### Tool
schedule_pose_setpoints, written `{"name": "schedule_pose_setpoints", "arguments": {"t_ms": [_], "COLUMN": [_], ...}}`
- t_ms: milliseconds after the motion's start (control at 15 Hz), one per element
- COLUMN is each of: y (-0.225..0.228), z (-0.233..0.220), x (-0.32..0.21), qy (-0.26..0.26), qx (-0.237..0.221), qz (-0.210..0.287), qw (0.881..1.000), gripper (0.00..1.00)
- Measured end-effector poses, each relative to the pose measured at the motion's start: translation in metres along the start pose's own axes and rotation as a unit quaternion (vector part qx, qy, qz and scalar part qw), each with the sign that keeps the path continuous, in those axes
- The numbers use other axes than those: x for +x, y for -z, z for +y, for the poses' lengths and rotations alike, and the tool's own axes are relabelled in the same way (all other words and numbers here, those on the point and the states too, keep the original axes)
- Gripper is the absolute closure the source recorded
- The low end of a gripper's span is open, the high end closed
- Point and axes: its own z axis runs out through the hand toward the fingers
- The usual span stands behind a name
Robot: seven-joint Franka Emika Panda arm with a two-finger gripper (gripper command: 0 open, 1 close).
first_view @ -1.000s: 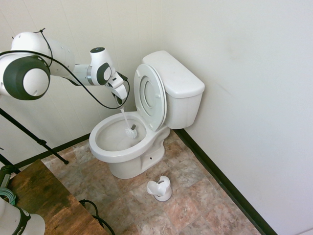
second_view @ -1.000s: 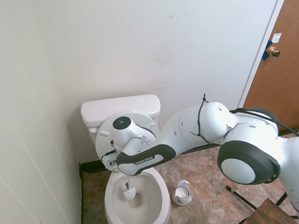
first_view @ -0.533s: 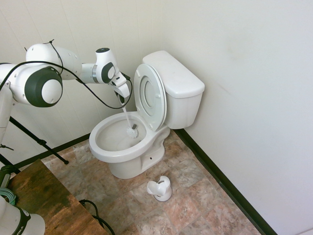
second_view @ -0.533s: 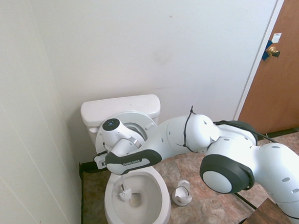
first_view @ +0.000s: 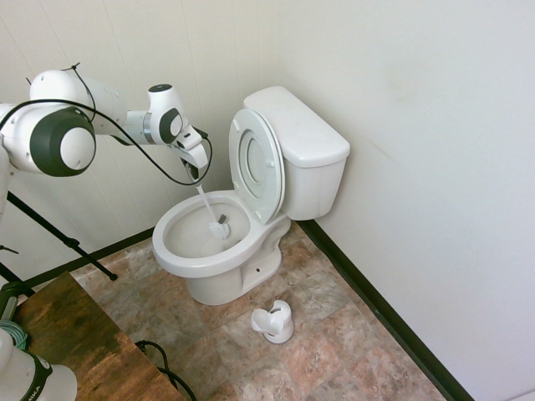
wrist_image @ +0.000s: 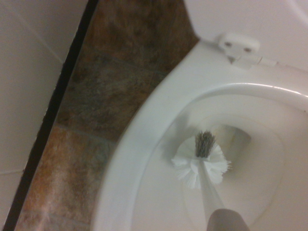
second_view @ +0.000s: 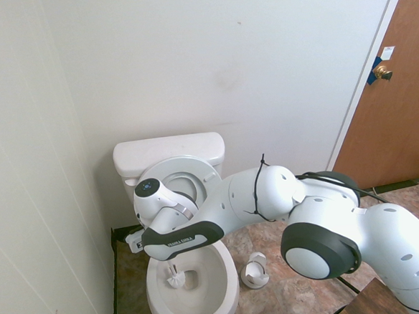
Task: Clean the toilet
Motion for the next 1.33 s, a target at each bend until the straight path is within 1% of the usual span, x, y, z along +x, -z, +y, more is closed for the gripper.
{"name": "schedule_pose_setpoints", "arguments": {"t_ms": [200, 400, 667, 867, 1000, 1067, 1200, 1333], "y": [-0.006, -0.023, -0.033, -0.027, -0.025, -0.027, -0.042, -0.058], "z": [0.033, 0.077, 0.131, 0.152, 0.155, 0.149, 0.127, 0.099], "x": [-0.012, -0.009, 0.026, 0.060, 0.091, 0.105, 0.123, 0.126], "qy": [0.011, 0.008, -0.022, -0.049, -0.063, -0.068, -0.072, -0.067], "qx": [-0.011, -0.024, -0.020, -0.016, -0.007, -0.003, -0.002, -0.001], "qz": [-0.009, -0.018, -0.035, -0.036, -0.034, -0.036, -0.040, -0.038], "qw": [1.000, 1.000, 0.999, 0.998, 0.997, 0.997, 0.997, 0.997], "gripper": [1.00, 1.00, 1.00, 1.00, 1.00, 1.00, 1.00, 1.00]}}
